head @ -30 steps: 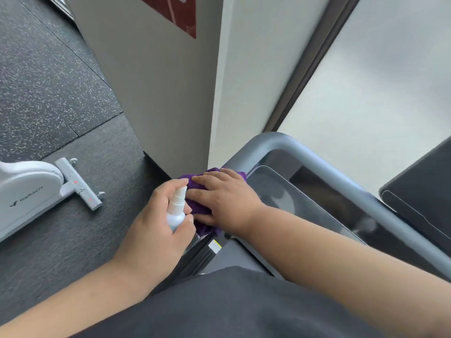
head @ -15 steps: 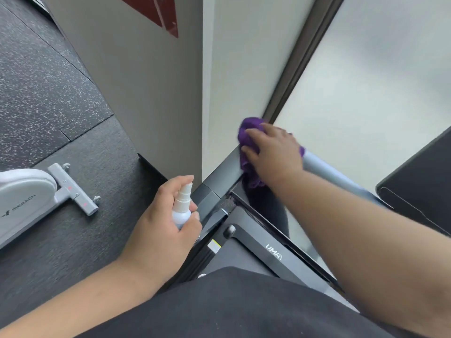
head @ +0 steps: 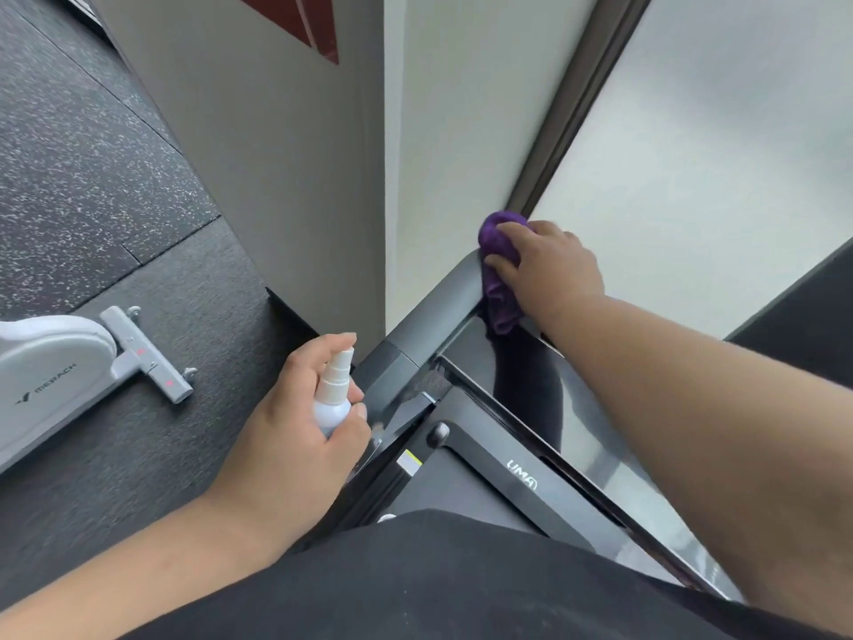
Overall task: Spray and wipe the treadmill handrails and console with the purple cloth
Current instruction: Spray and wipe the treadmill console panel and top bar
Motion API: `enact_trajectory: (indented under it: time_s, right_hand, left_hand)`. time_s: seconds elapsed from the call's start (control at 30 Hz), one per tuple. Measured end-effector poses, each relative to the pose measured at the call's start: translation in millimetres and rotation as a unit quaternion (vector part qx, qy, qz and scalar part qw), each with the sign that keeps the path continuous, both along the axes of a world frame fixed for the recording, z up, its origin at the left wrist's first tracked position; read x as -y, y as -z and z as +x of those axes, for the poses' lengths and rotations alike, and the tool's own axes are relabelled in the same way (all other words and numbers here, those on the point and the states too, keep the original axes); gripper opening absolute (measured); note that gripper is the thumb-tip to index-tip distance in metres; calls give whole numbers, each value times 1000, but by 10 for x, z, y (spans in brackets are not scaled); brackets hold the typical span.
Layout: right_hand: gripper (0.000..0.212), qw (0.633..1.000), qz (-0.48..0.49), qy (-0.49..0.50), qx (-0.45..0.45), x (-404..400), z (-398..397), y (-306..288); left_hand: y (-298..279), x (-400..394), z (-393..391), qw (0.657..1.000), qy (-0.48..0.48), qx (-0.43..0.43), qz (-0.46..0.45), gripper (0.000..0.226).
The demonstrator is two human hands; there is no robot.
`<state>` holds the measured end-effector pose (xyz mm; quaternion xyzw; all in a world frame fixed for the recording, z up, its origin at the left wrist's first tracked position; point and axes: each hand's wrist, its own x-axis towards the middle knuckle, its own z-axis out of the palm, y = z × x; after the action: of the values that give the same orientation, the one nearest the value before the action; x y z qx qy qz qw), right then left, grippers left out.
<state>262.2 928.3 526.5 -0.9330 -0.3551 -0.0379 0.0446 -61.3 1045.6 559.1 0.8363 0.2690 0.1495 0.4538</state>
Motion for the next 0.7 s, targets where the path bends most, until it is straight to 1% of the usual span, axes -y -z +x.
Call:
enact_trajectory:
  time_s: [0.07, 0.1, 0.13, 0.23, 0.37, 0.47, 0.53, 0.57, 0.63, 0.7]
  right_hand:
    - [40, 998, -2, 54, -11, -91, -33, 11]
    - [40, 998, -3, 55, -4, -132, -110, 30]
    - [40, 999, -1, 35, 2, -171, -224, 45]
    - [40, 994, 21, -101, -21, -289, -720, 15]
    - [34, 957, 63, -281, -41, -364, -1558, 95]
    - [25, 929, 114, -347, -59, -332, -1872, 220]
    - [29, 928, 100, -355, -55, -329, -1773, 232]
    - [35, 935, 83, -342, -49, -330, -1664, 217]
    - [44, 957, 74, -278, -36, -320, -1363, 161]
    - [45, 977, 83, -193, -34, -247, -972, 105]
  left_hand:
    - [15, 13, -71, 1000, -4, -8, 0, 61]
    - [23, 20, -102, 1000, -8, -10, 2, 61]
    - [30, 22, -134, 1000, -11, -10, 2, 61]
    - [56, 30, -196, 1000, -17, -3, 3, 58]
    - [55, 49, -219, 1000, -19, -7, 8, 56]
    - [37, 30, -225, 1000, -11, -3, 10, 59]
    - [38, 23, -216, 1000, -4, -1, 20, 63]
    - [44, 25, -203, 1000, -3, -5, 22, 63]
    - [48, 46, -160, 1000, -4, -10, 19, 63]
    - [41, 63, -121, 1000, -6, -14, 20, 63]
